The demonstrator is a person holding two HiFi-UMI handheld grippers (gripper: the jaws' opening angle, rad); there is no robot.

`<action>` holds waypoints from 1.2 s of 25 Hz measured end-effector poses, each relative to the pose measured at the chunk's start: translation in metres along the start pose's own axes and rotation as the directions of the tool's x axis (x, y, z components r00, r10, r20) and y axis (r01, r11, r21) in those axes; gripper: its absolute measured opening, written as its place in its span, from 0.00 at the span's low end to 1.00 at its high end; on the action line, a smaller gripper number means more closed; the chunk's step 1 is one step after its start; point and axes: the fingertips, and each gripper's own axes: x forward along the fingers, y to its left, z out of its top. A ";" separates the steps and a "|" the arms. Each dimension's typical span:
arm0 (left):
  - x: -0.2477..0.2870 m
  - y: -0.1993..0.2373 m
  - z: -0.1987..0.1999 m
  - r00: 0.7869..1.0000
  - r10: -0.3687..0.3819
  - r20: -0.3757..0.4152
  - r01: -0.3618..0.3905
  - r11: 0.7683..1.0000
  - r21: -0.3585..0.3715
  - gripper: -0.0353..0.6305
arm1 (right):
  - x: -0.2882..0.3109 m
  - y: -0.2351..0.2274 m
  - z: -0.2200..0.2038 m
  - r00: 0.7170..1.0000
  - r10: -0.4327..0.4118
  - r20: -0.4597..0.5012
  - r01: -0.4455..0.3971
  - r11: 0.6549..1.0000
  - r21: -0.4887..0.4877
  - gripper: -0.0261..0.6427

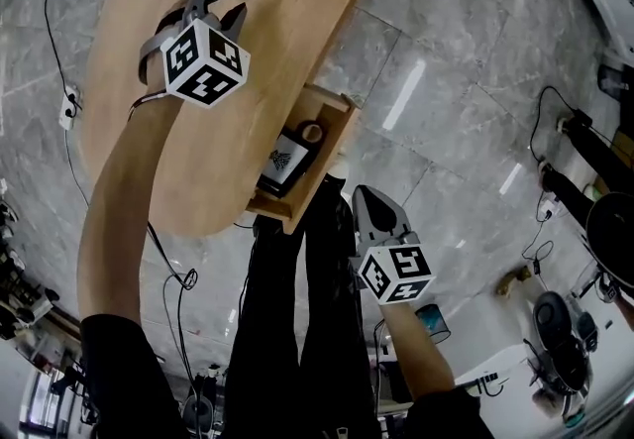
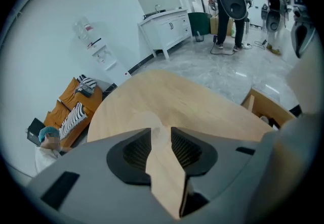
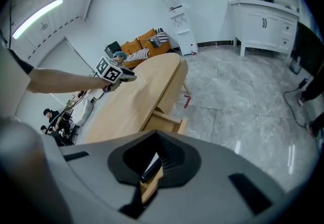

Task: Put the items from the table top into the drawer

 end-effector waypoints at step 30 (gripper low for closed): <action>-0.024 -0.045 -0.025 1.000 -0.024 -0.012 0.023 0.997 -0.075 0.08 | -0.002 0.010 -0.013 1.000 0.021 -0.009 -0.021 1.000 -0.015 0.05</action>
